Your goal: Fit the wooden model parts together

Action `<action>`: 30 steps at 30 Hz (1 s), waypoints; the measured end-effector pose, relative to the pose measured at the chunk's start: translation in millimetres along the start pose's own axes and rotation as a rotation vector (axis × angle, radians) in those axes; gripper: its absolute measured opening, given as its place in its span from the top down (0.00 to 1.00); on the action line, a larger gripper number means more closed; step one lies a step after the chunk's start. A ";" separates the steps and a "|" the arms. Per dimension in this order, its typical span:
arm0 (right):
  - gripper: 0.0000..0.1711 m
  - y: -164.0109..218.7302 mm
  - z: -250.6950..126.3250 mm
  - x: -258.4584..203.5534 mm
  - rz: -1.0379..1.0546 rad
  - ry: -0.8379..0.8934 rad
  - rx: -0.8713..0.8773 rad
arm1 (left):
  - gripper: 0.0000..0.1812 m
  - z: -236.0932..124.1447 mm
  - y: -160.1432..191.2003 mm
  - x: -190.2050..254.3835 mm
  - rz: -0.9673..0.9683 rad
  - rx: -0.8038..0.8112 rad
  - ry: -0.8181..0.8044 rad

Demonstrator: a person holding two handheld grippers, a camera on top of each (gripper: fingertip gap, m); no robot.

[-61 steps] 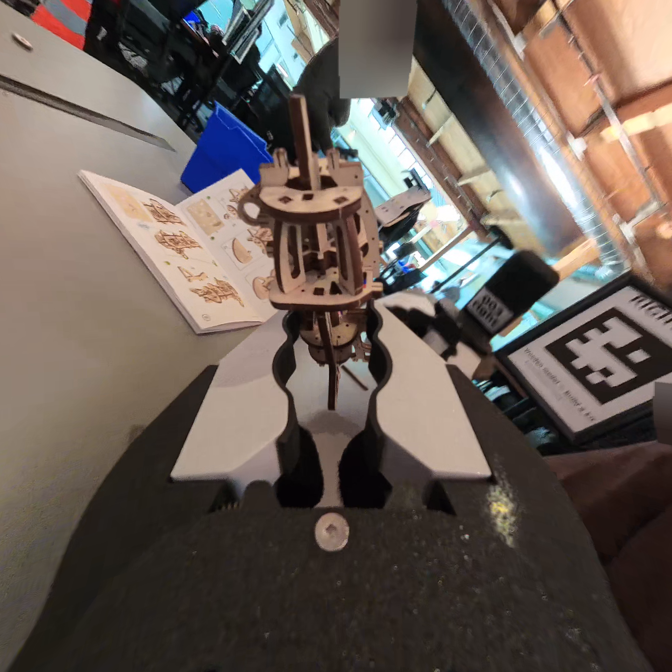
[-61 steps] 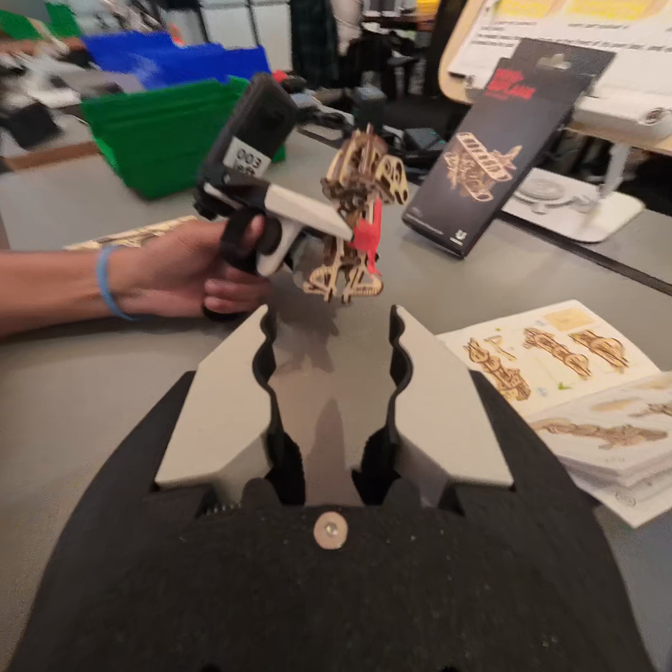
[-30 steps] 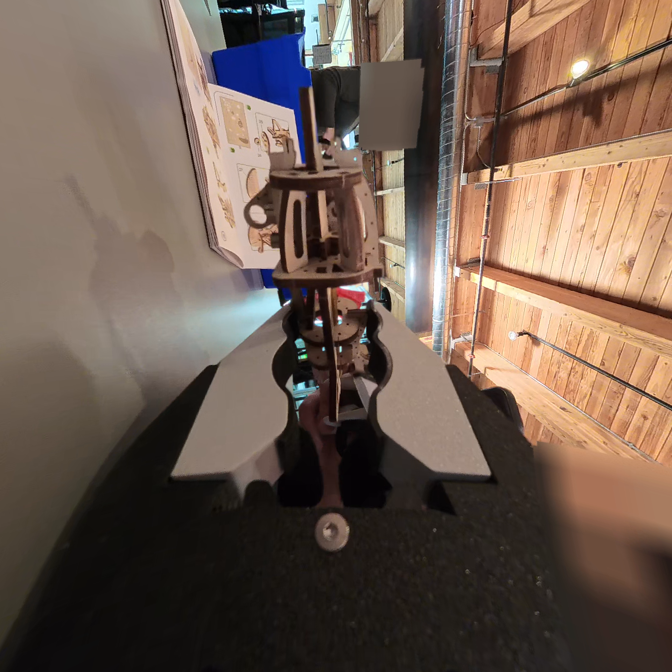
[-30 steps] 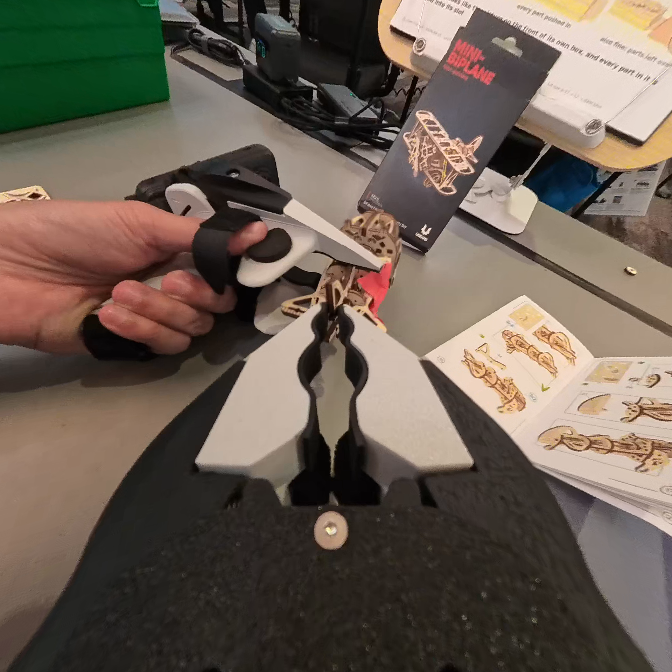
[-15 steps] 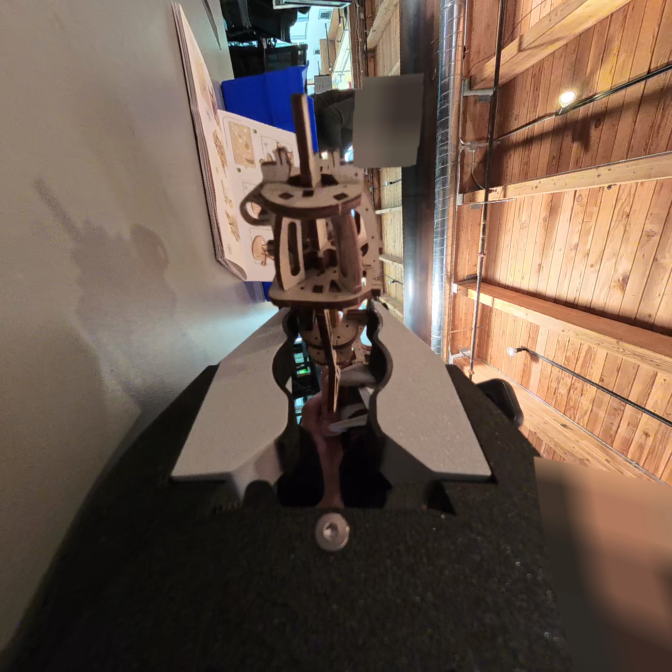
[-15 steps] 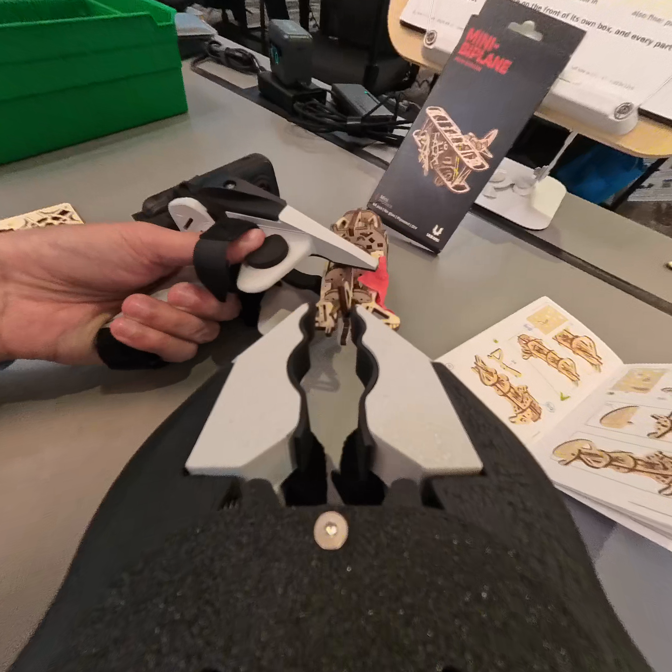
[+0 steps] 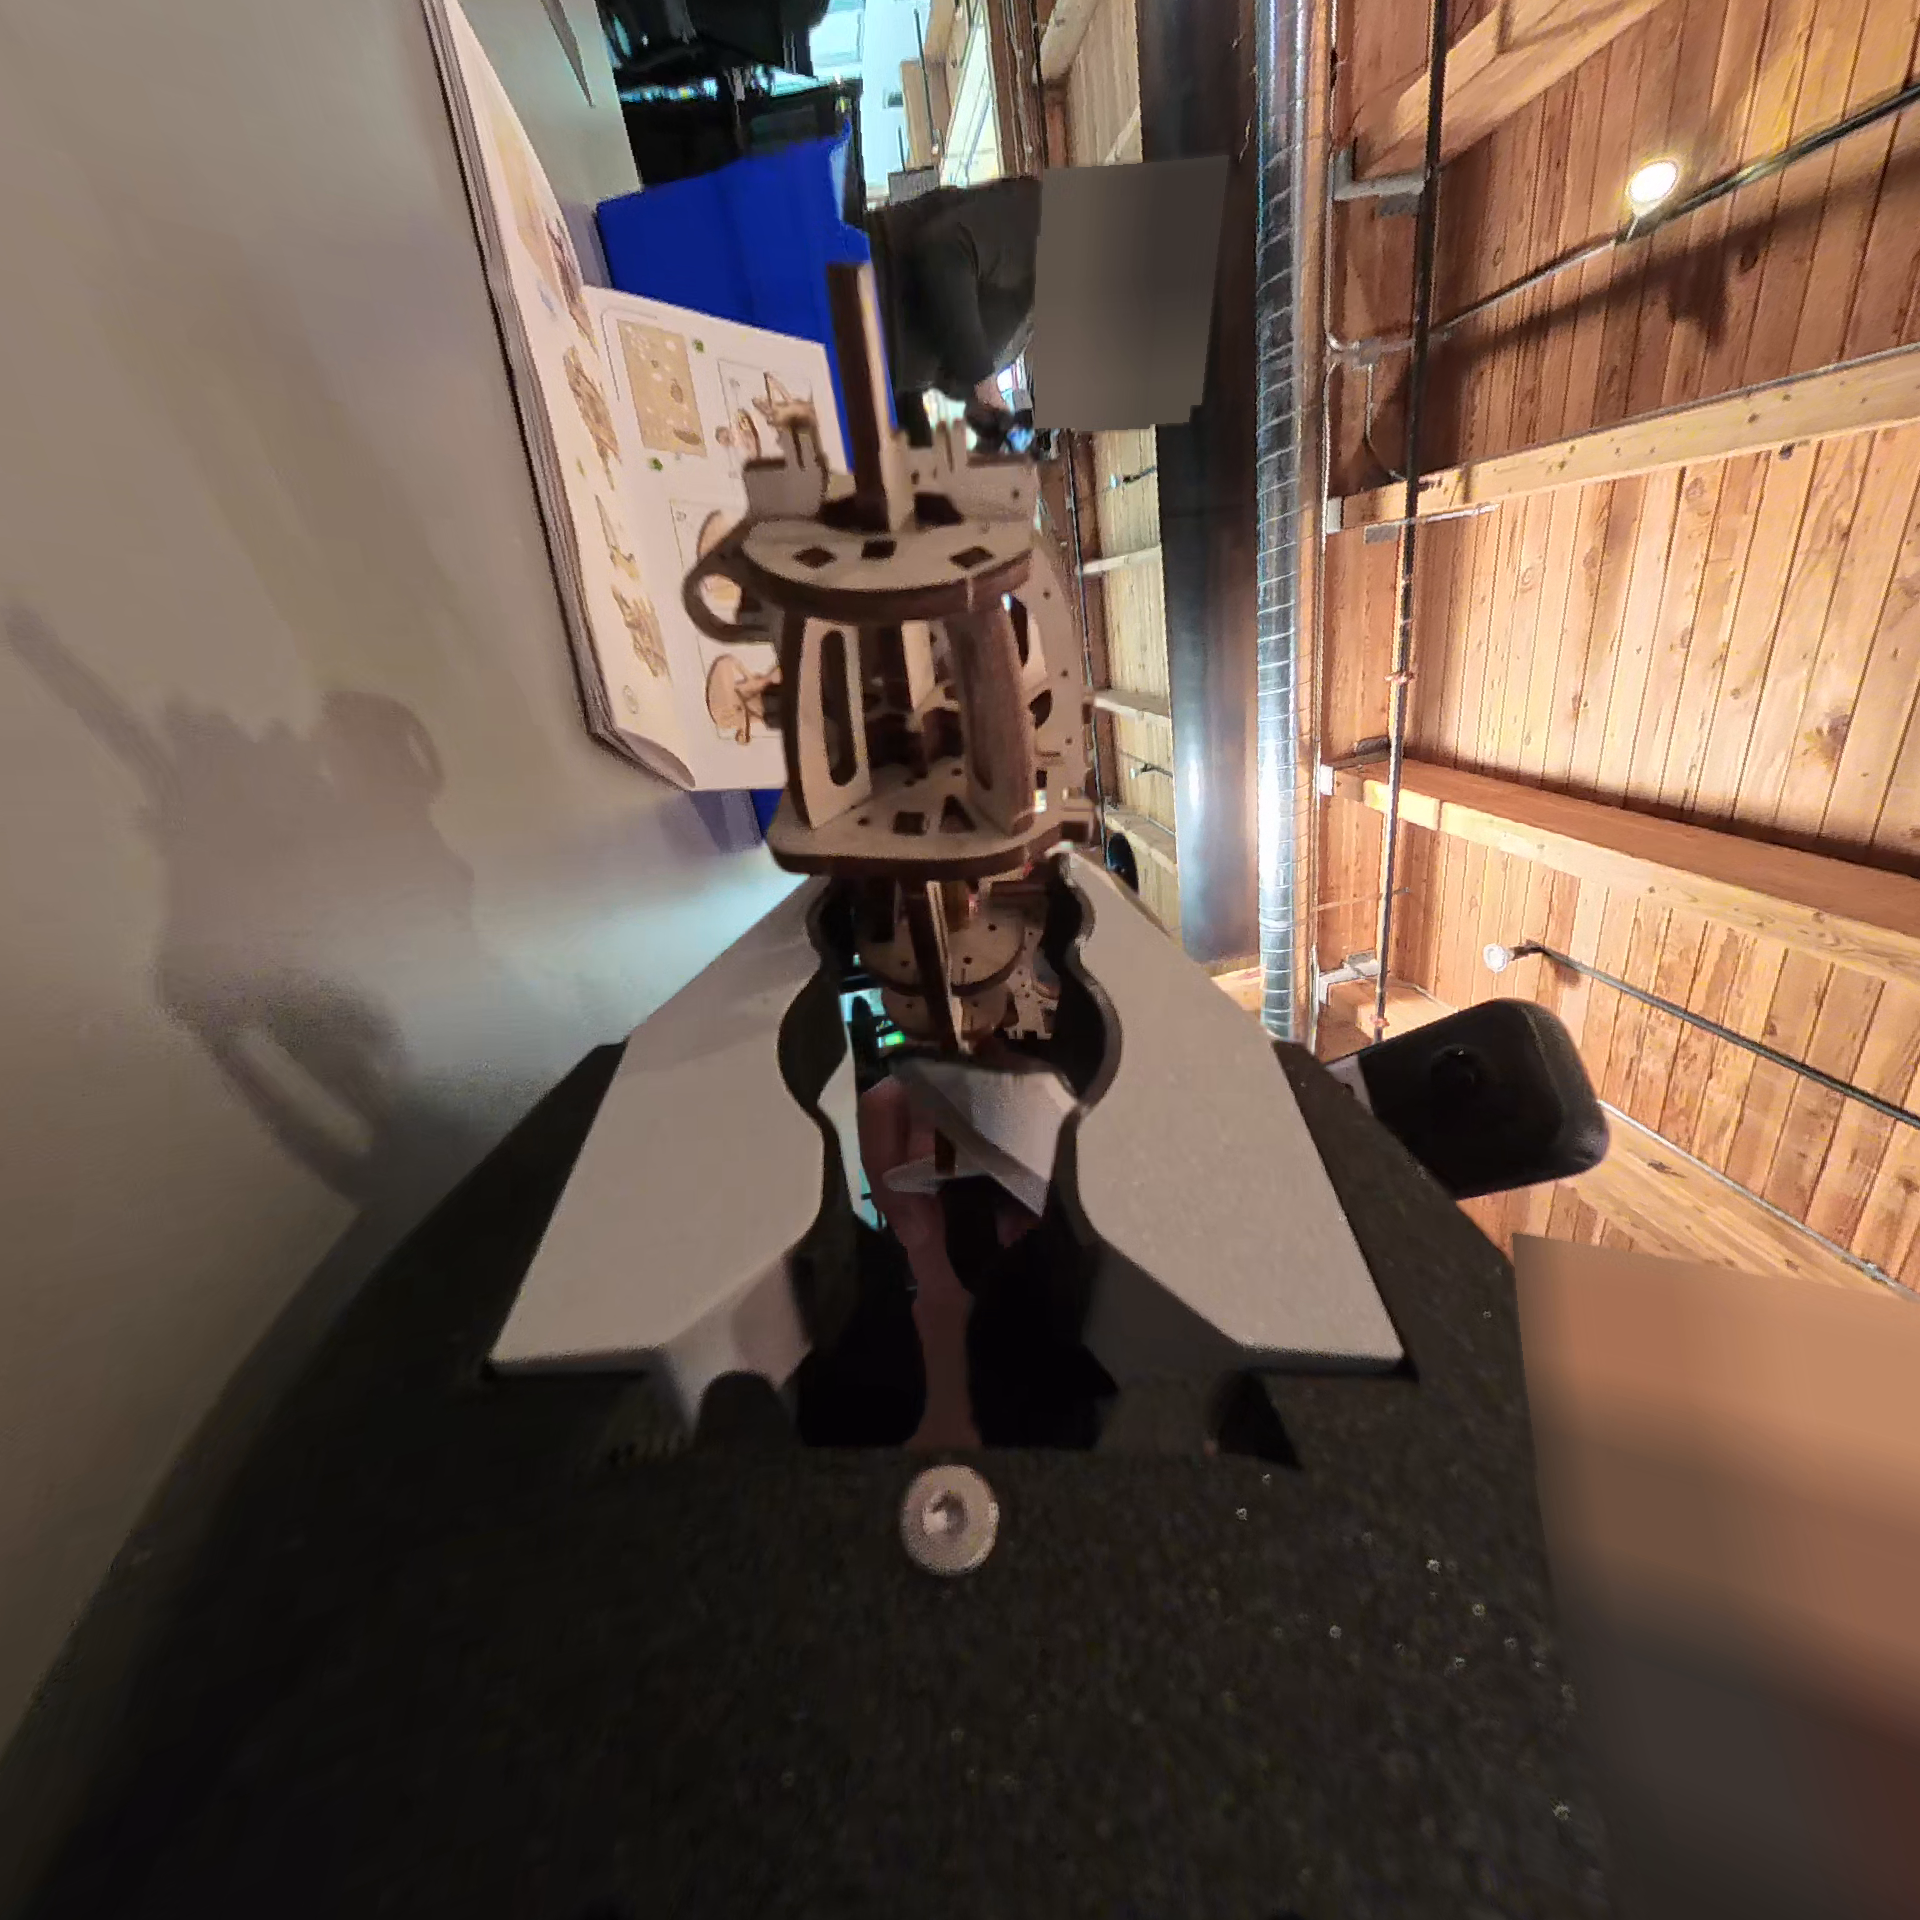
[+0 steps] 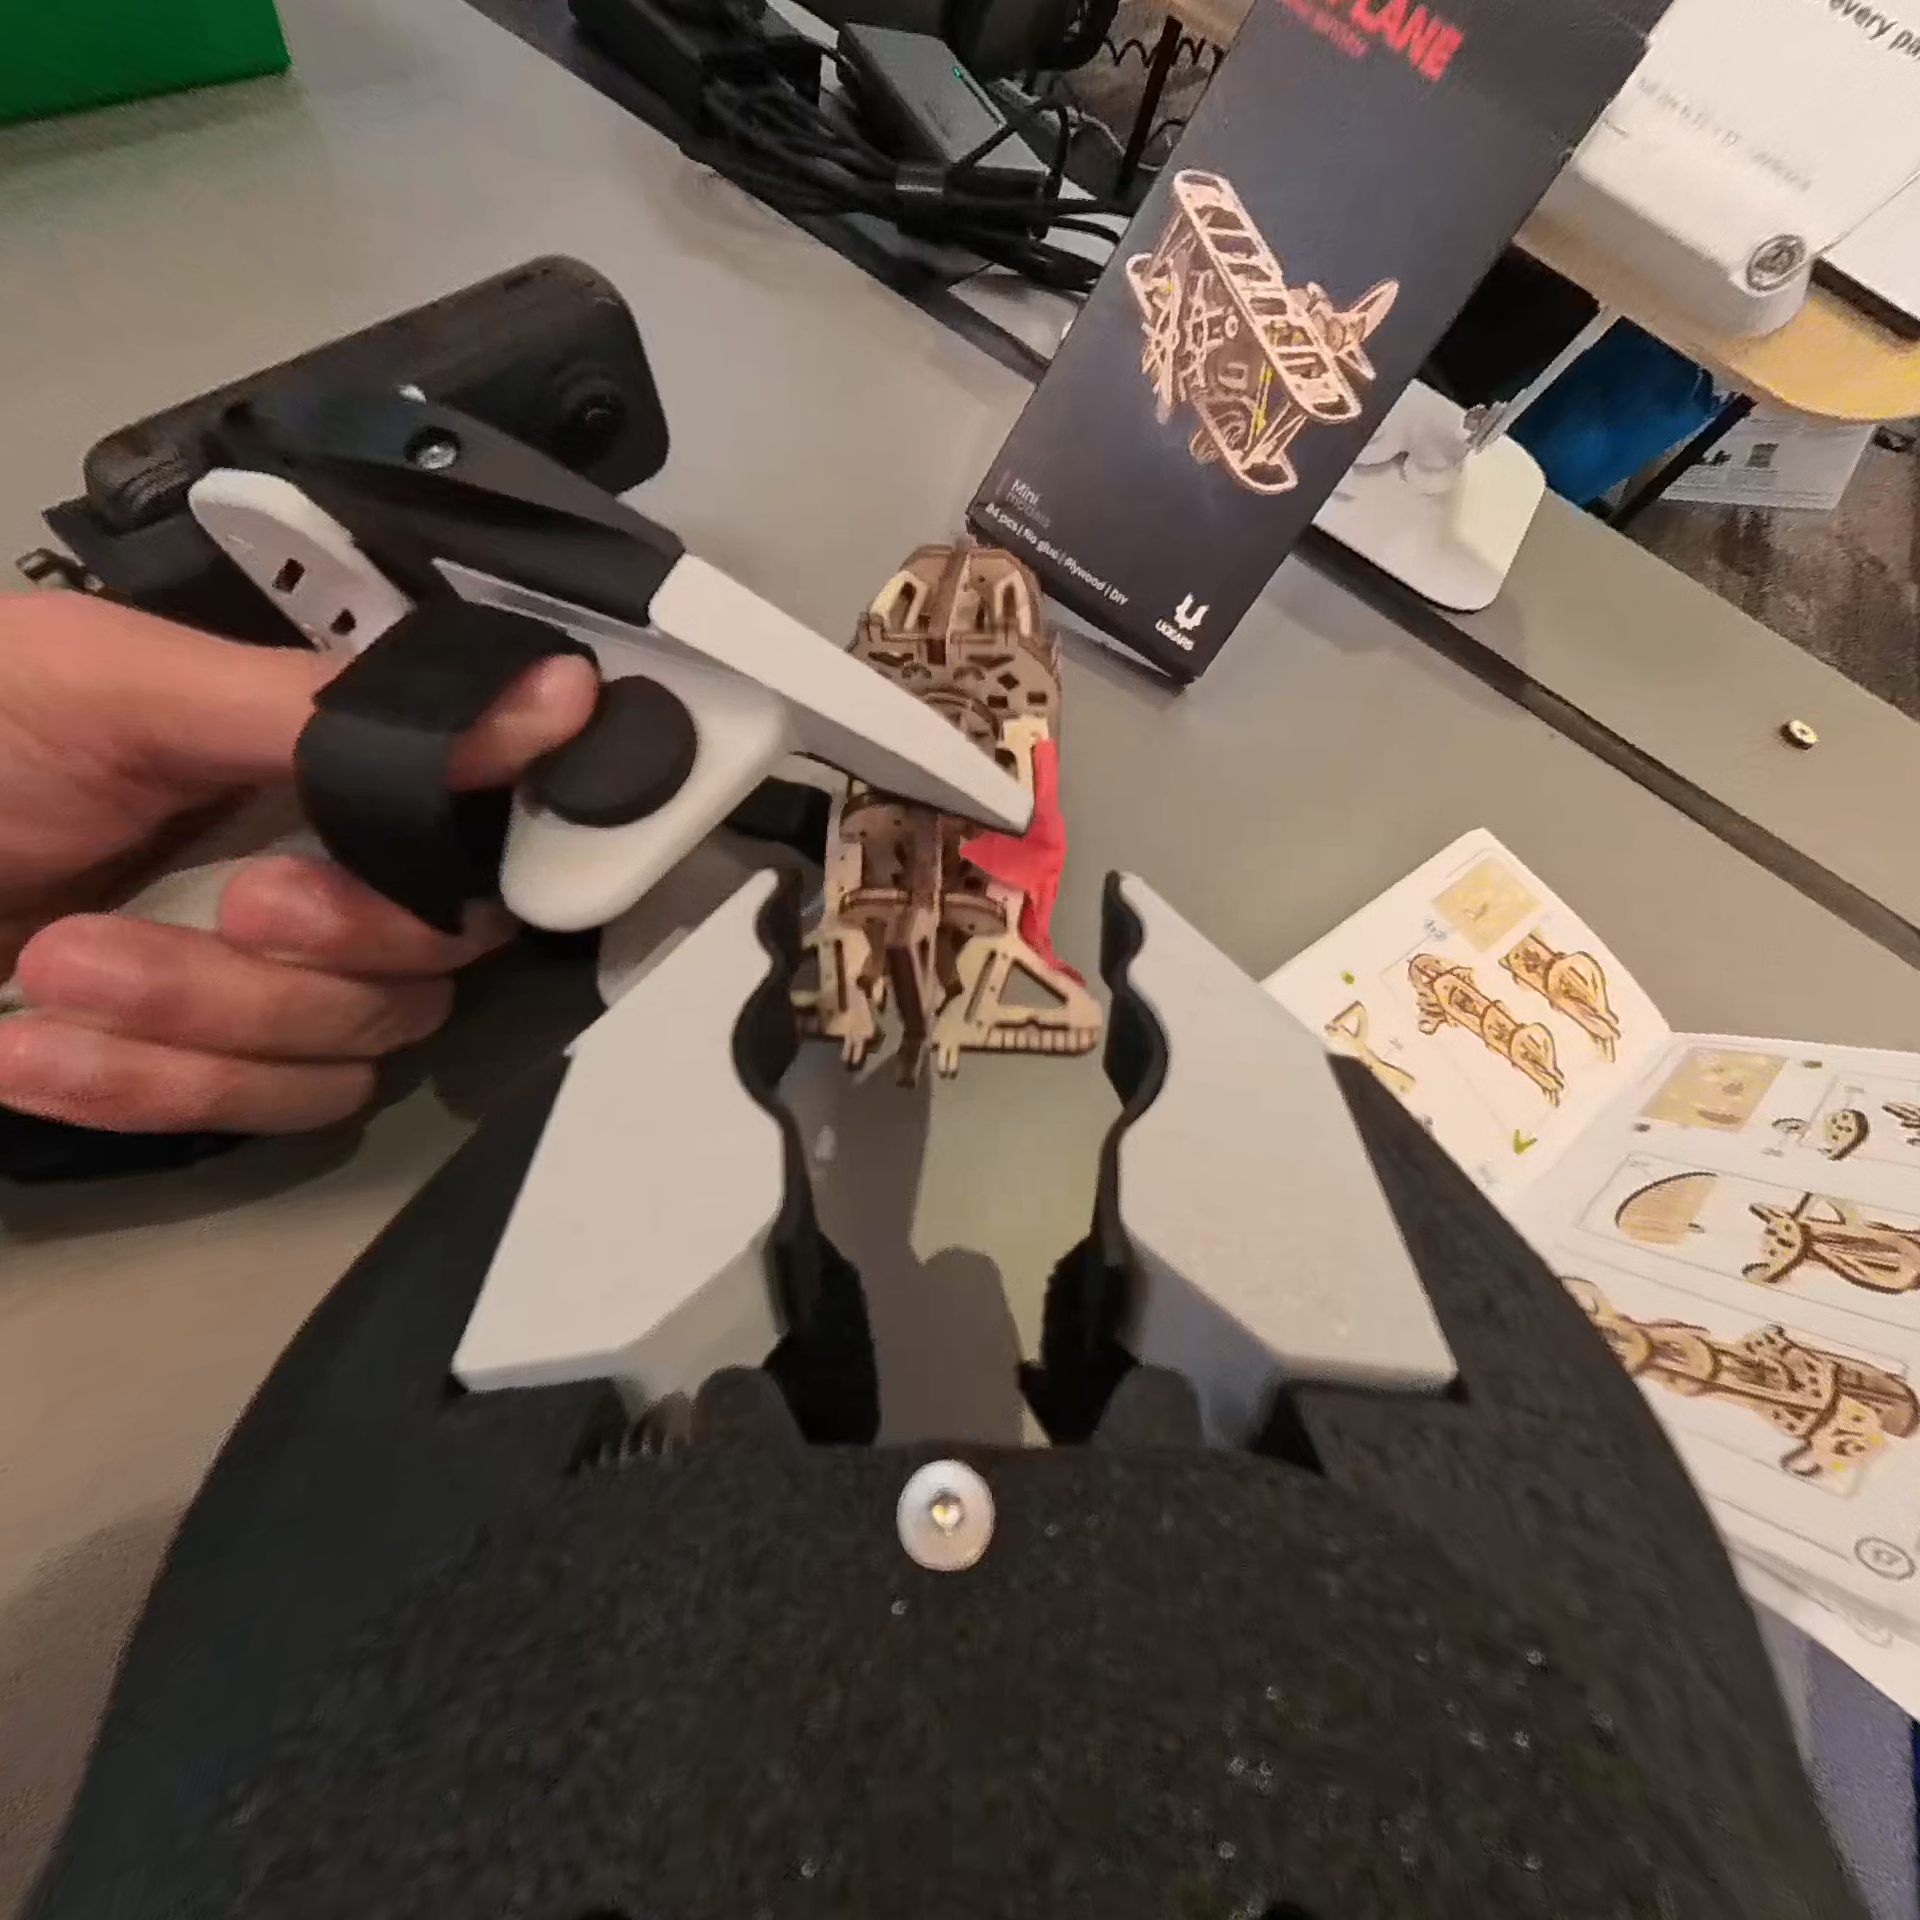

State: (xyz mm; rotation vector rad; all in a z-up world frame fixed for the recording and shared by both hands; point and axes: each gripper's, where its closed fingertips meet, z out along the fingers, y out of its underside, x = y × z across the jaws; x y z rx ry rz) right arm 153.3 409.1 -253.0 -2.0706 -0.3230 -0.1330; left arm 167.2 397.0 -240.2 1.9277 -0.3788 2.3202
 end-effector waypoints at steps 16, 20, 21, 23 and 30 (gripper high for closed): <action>0.73 4.8 1.4 0.8 -0.001 -0.027 -0.058 | 0.82 6.6 6.7 -1.9 0.079 -0.024 -0.055; 0.73 2.5 1.0 2.1 -0.012 -0.033 -0.043 | 0.79 6.7 4.5 1.3 0.016 -0.011 0.011; 0.73 2.5 0.9 2.5 -0.014 -0.033 -0.042 | 0.82 5.4 2.2 2.8 0.012 0.003 0.025; 0.73 2.8 0.9 3.8 0.001 -0.041 -0.039 | 0.82 4.0 -0.8 2.4 0.008 0.023 0.025; 0.73 5.5 -1.2 8.9 0.068 -0.079 -0.027 | 0.82 4.4 -0.9 1.3 0.019 0.025 0.013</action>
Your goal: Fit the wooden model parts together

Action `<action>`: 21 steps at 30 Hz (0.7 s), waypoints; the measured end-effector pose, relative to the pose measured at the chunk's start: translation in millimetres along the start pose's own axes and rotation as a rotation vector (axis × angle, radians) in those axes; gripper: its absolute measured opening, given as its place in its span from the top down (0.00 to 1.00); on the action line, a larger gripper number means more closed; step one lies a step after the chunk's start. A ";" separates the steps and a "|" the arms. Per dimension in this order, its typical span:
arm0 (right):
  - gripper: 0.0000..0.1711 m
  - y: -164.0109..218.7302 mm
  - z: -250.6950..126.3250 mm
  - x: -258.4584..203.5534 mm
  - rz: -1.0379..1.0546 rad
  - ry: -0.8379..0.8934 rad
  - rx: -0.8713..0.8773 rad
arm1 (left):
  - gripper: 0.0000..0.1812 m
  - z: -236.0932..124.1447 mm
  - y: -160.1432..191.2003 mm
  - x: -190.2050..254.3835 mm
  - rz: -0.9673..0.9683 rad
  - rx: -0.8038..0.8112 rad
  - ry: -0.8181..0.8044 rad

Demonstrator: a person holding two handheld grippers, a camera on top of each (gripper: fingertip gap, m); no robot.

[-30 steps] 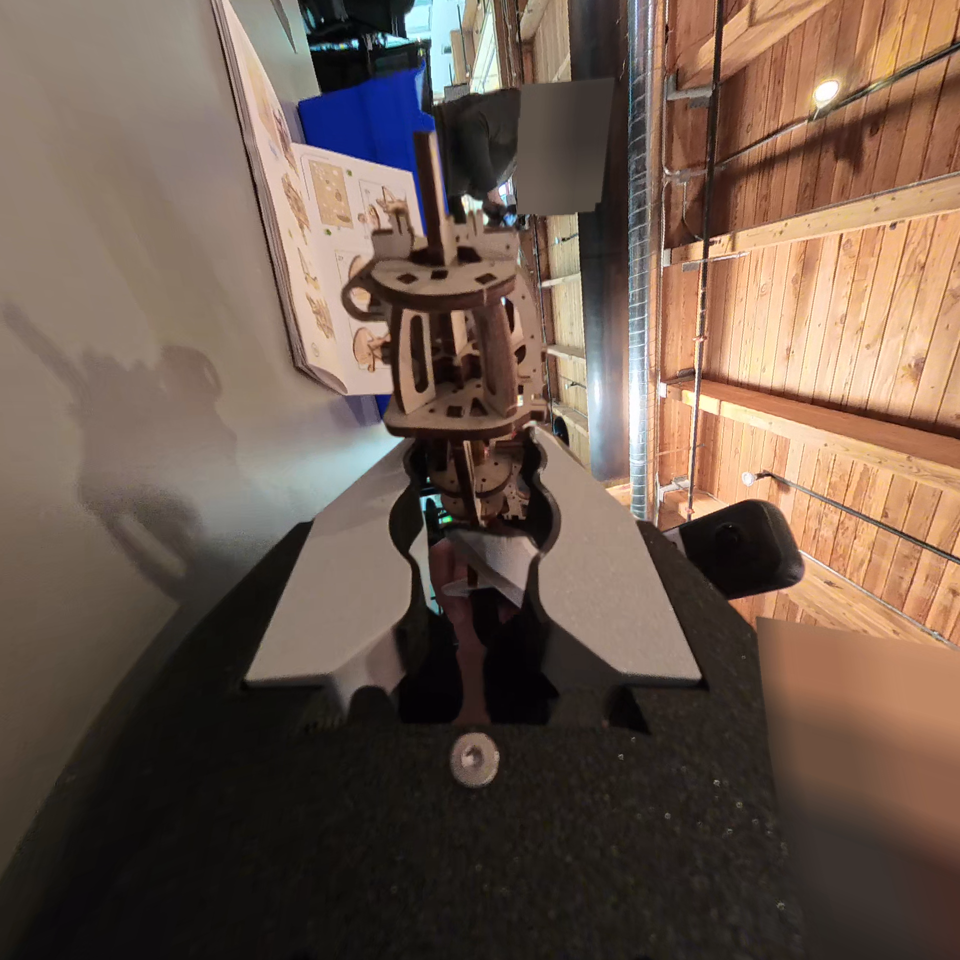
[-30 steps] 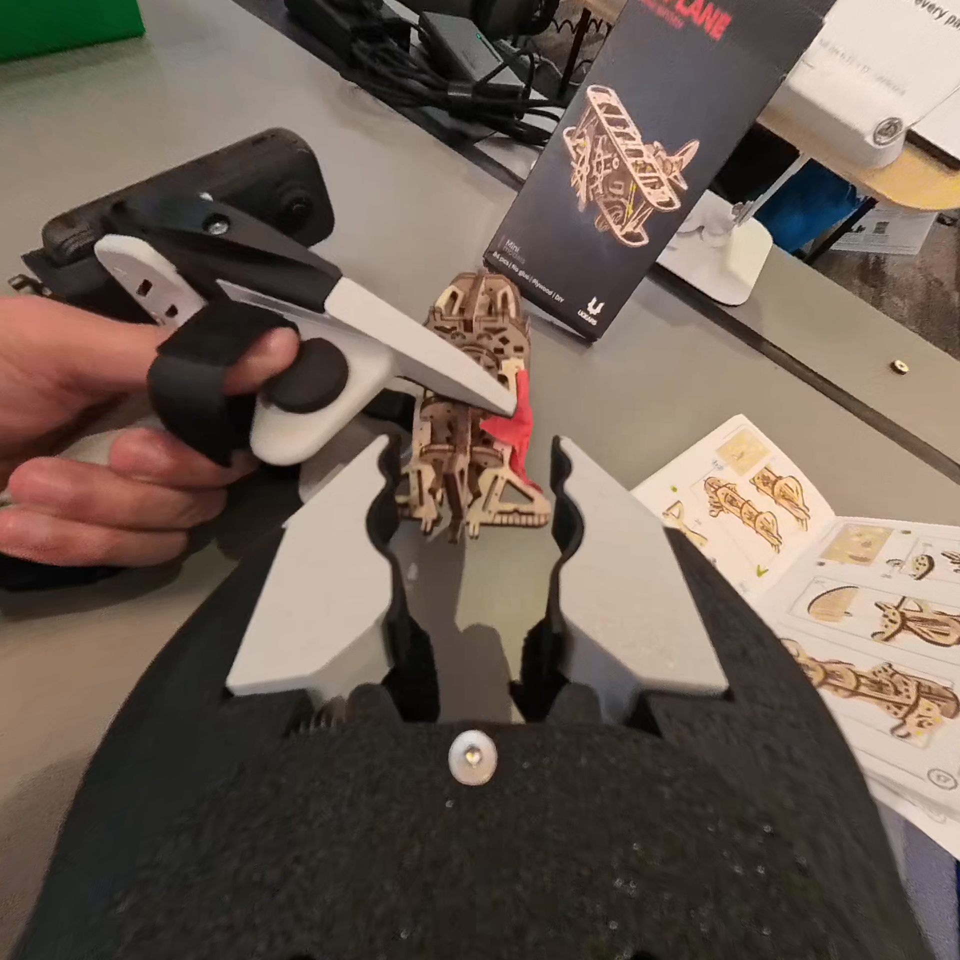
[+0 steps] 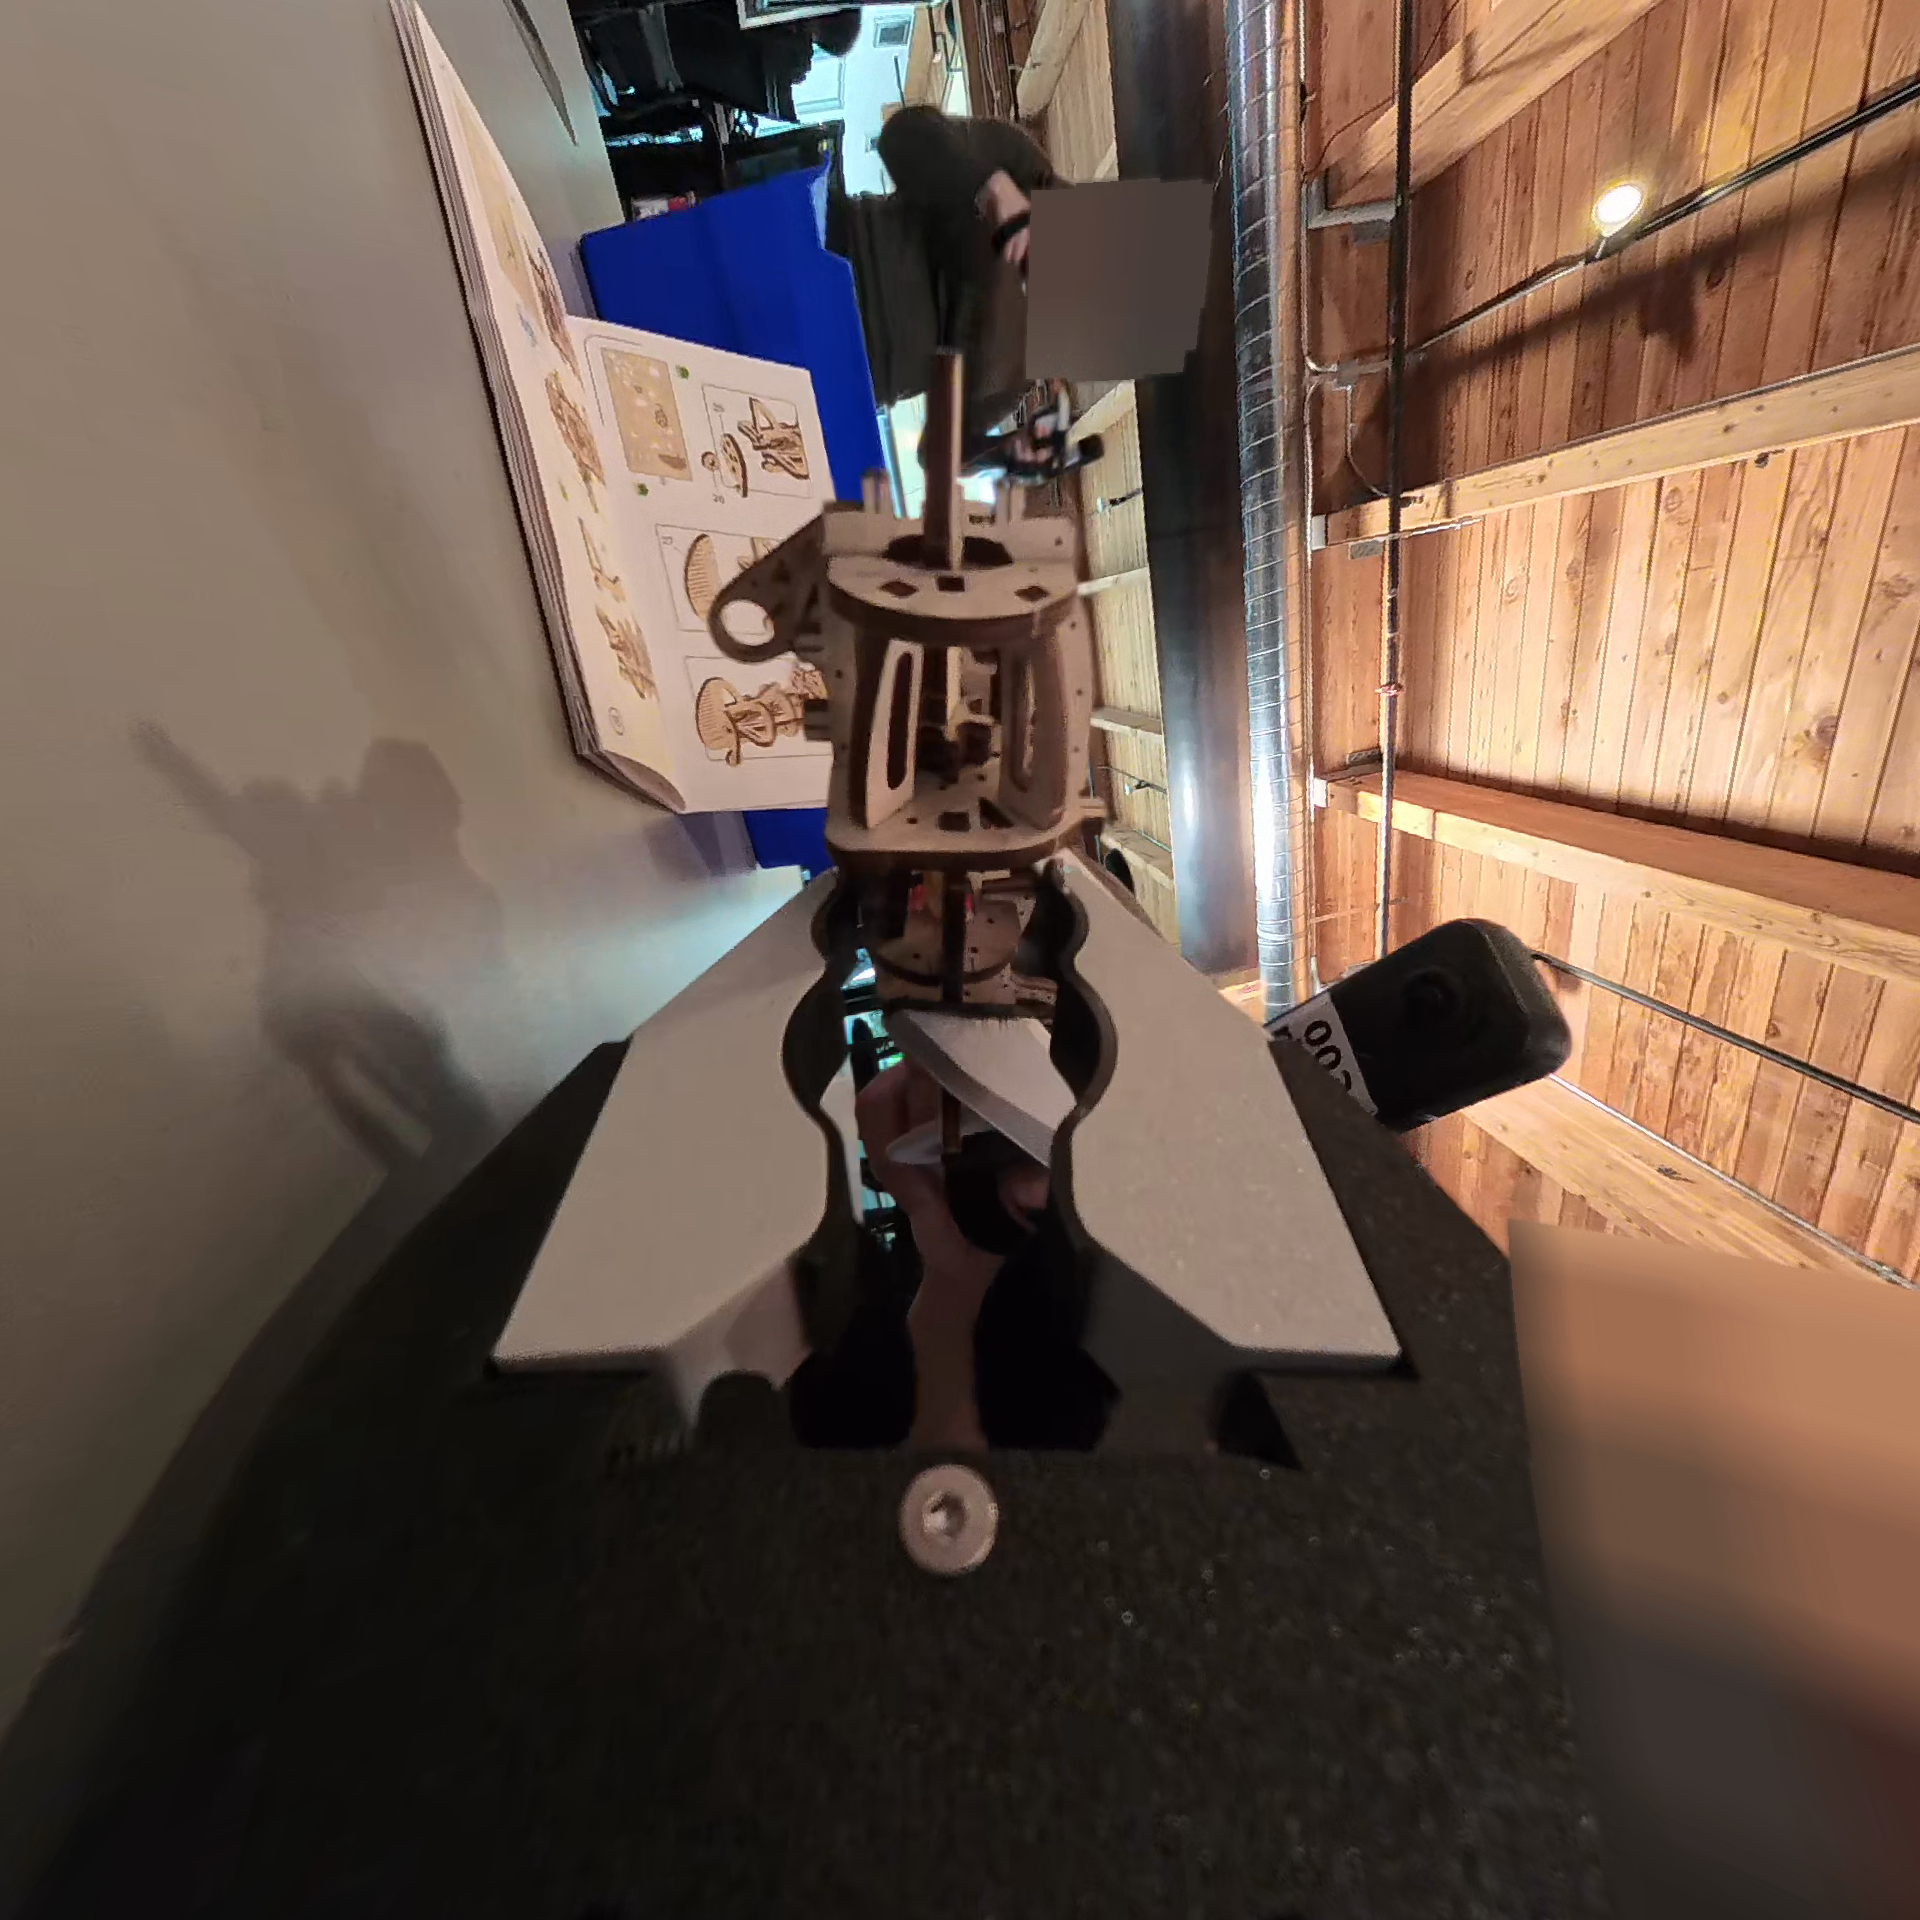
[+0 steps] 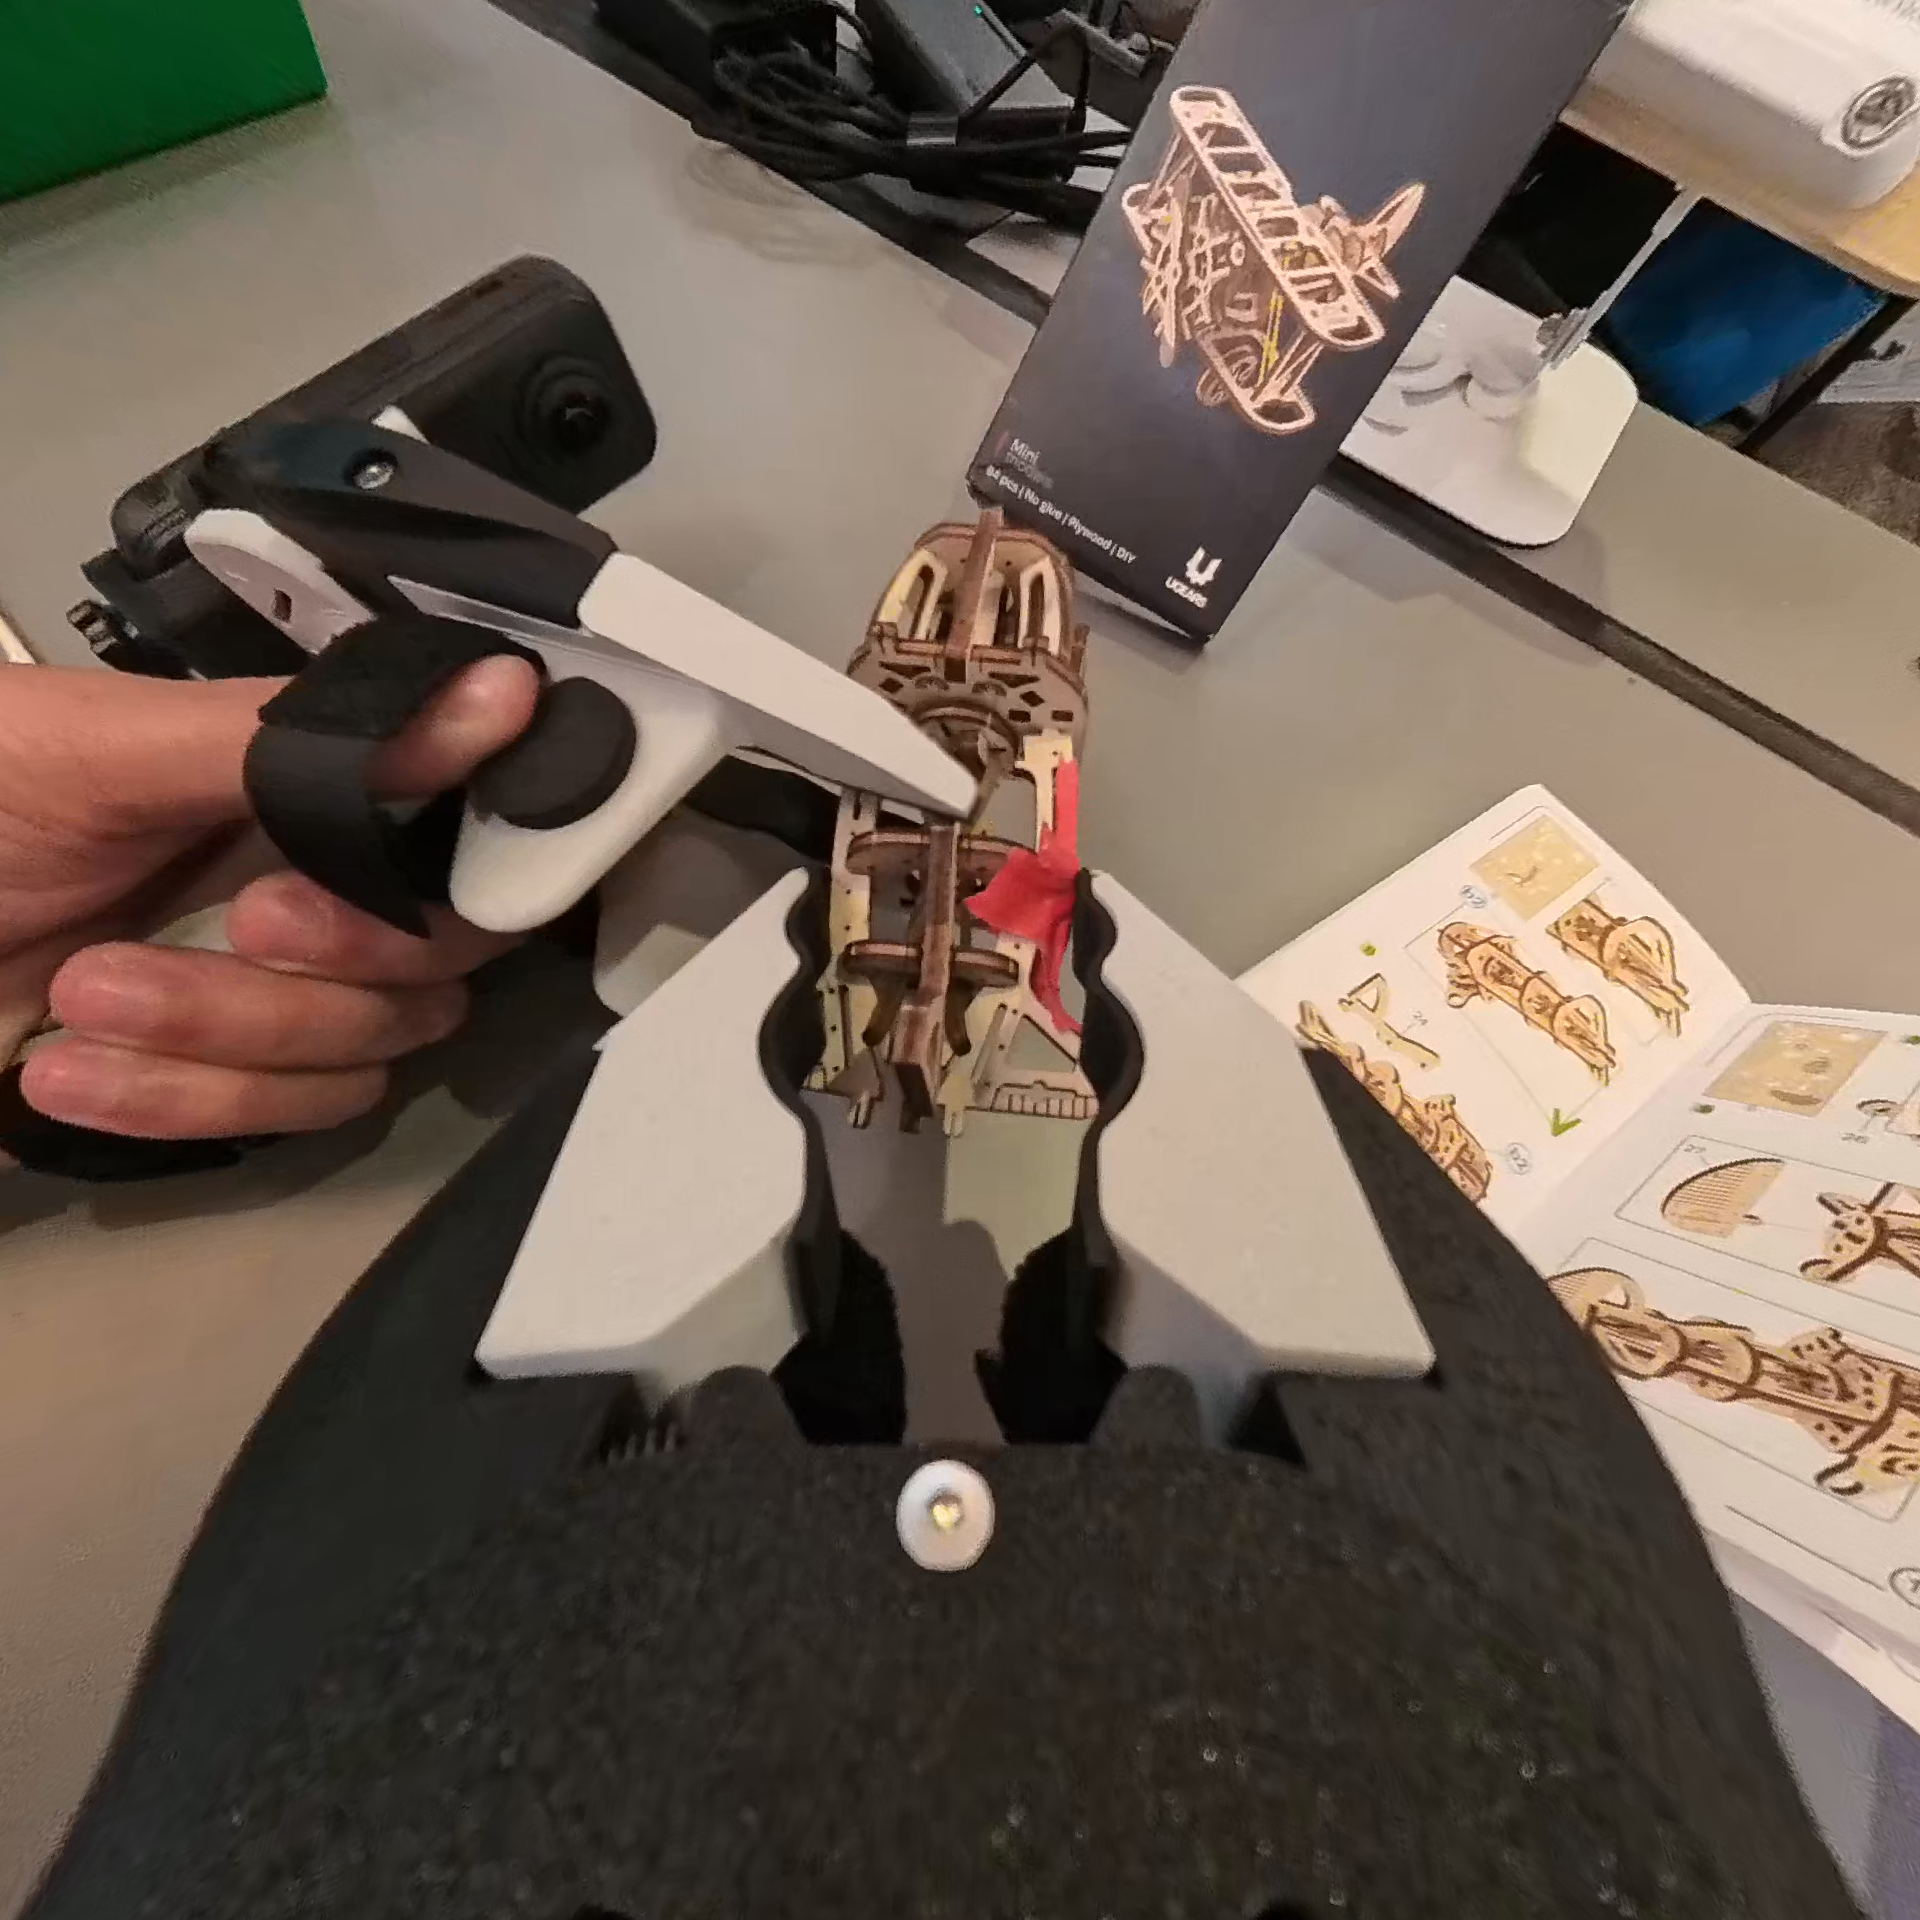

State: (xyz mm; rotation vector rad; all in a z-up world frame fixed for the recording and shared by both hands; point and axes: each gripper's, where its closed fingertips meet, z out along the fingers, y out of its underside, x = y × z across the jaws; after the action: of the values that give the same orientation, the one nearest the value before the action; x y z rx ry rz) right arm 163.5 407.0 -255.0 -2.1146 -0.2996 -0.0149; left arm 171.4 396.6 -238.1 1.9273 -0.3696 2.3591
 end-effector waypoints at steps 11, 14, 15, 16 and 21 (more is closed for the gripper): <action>0.73 5.3 2.5 2.5 -0.033 0.022 -0.025 | 0.83 2.4 5.2 -7.8 0.057 -0.027 -0.090; 0.73 3.0 0.8 0.6 -0.044 0.006 -0.006 | 0.83 1.0 6.7 -5.1 0.064 -0.038 -0.081; 0.73 1.8 -0.1 0.3 -0.045 0.001 0.002 | 0.83 0.9 7.1 -3.5 0.076 -0.040 -0.079; 0.73 0.8 -1.0 0.3 -0.049 0.002 0.009 | 0.83 1.0 7.5 -2.4 0.099 -0.042 -0.084; 0.74 -2.6 -4.7 1.9 -0.102 0.060 0.046 | 0.83 -1.0 0.3 -0.7 0.092 0.007 -0.068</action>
State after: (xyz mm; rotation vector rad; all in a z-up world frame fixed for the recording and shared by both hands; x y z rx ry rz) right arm 165.3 404.8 -250.1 -2.0477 -0.3687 -0.1305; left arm 170.6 396.6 -239.0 2.0412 -0.4651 2.3570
